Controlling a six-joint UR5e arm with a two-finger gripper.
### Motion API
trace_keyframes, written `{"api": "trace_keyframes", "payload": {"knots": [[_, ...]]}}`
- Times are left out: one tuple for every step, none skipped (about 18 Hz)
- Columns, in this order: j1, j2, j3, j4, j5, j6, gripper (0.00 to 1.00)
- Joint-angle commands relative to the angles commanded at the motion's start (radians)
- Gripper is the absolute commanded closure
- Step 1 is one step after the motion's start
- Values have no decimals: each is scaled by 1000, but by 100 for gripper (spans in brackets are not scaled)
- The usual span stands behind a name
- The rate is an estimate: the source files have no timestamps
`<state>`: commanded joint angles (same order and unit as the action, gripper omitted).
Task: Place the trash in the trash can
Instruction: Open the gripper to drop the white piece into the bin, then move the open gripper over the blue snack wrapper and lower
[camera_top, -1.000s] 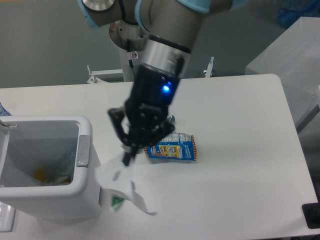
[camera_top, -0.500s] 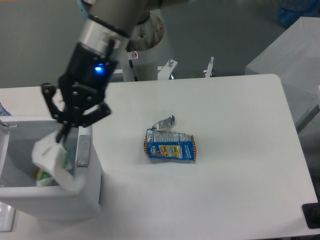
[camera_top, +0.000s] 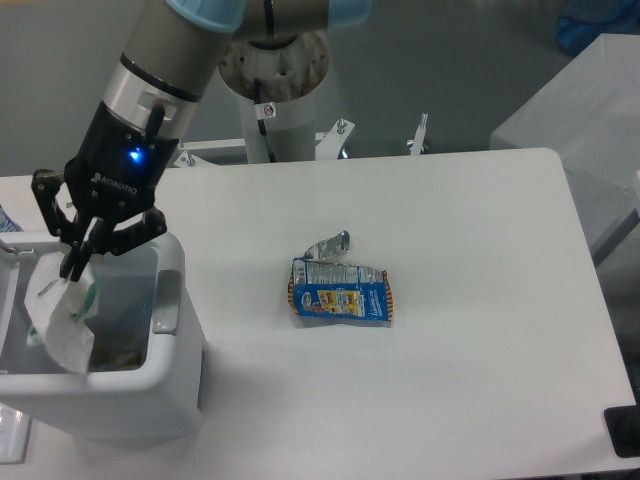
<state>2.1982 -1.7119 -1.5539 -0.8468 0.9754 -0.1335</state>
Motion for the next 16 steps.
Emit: {"api": "trace_keyframes", "payload": {"knots": [[0, 2, 2, 0, 11, 0, 32], [0, 2, 5, 0, 26, 2, 28], [2, 3, 6, -3, 46, 2, 27], [2, 5, 9, -3, 61, 2, 25], [3, 8, 14, -3, 71, 2, 24], [9, 8, 15, -3, 80, 2, 24], [14, 17, 17, -3, 91, 2, 24], [31, 35, 20, -3, 106, 3, 24], [67, 58, 20, -5, 123, 3, 24], [99, 77, 11, -6, 134, 15, 24], [129, 93, 0, -12, 135, 50, 24], [159, 103, -21, -15, 135, 93, 24], [190, 113, -44, -15, 135, 132, 24], [218, 121, -64, -15, 135, 167, 24], [239, 129, -87, -17, 135, 208, 24], [254, 138, -118, -17, 138, 265, 24]]}}
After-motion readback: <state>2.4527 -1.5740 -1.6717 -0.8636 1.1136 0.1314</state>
